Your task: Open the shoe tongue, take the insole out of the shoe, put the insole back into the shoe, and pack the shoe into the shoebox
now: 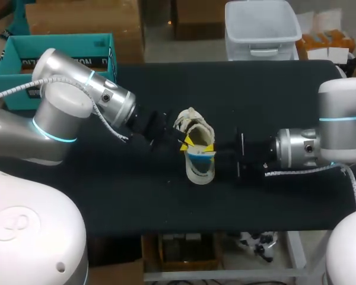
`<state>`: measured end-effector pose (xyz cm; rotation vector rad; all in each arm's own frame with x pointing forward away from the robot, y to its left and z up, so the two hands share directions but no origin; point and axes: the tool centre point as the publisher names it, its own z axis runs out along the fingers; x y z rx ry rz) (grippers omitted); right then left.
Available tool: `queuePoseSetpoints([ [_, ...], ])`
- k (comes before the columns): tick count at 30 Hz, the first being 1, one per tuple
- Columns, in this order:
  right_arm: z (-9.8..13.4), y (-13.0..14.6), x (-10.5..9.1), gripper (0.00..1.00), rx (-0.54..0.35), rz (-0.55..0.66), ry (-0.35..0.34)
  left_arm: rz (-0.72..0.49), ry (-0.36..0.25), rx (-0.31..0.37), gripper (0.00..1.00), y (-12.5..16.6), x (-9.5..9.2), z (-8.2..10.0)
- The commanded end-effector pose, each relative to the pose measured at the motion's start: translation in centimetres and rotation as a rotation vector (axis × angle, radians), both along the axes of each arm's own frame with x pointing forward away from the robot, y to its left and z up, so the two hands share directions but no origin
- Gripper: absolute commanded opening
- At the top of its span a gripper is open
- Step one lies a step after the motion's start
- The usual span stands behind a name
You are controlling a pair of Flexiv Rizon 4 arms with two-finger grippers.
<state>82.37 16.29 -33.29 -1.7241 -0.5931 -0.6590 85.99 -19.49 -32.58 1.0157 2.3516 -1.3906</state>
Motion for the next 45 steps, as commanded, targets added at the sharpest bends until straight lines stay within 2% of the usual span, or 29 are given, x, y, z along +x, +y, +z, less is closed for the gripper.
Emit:
queuePoseSetpoints([
  [1, 0.1, -0.2, -0.7, 0.00, -0.018, -0.013, 0.013, 0.010, -0.005, -0.001, 0.00, 0.1, 0.1, 0.0],
  [7, -0.6, -0.3, -0.5, 0.00, -0.016, -0.007, 0.030, 0.012, -0.007, 0.002, 0.00, 0.1, 0.2, 0.1],
  [17, -2.3, 0.2, 1.0, 0.00, -0.028, 0.017, -0.032, 0.012, -0.042, 0.052, 0.00, -0.5, 0.8, -0.4],
  [26, -2.8, 0.1, 1.4, 0.00, -0.058, -0.018, -0.036, 0.035, -0.032, 0.078, 0.00, -0.5, 1.9, -1.3],
  [31, -2.6, 0.0, 1.5, 0.00, -0.067, -0.034, -0.044, 0.027, -0.022, 0.091, 0.00, -0.1, 1.8, -1.5],
  [32, -2.6, 0.0, 1.5, 0.00, -0.067, -0.035, -0.045, 0.025, -0.021, 0.091, 0.10, 0.0, 1.6, -1.5],
  [35, -2.5, -0.1, 1.6, 0.00, -0.073, -0.042, -0.047, -0.001, -0.011, 0.067, 0.67, 0.2, 0.9, -0.9],
  [36, -2.5, -0.2, 1.6, 0.00, -0.074, -0.043, -0.048, -0.013, -0.012, 0.060, 0.70, 0.2, 0.4, -0.8],
  [39, -2.4, -0.3, 1.6, 0.00, -0.078, -0.047, -0.048, -0.038, -0.013, 0.042, 0.59, 0.1, -0.5, -0.2],
  [40, -2.4, -0.3, 1.6, 0.00, -0.078, -0.049, -0.047, -0.038, -0.016, 0.042, 0.50, 0.0, -0.7, -0.1],
  [43, -2.5, -0.4, 1.7, 0.00, -0.081, -0.053, -0.041, -0.066, -0.030, 0.042, 0.47, -0.5, -1.8, -0.1],
  [45, -2.6, -0.4, 1.7, 0.00, -0.080, -0.054, -0.041, -0.079, -0.037, 0.043, 0.37, -0.8, -2.2, -0.1],
])
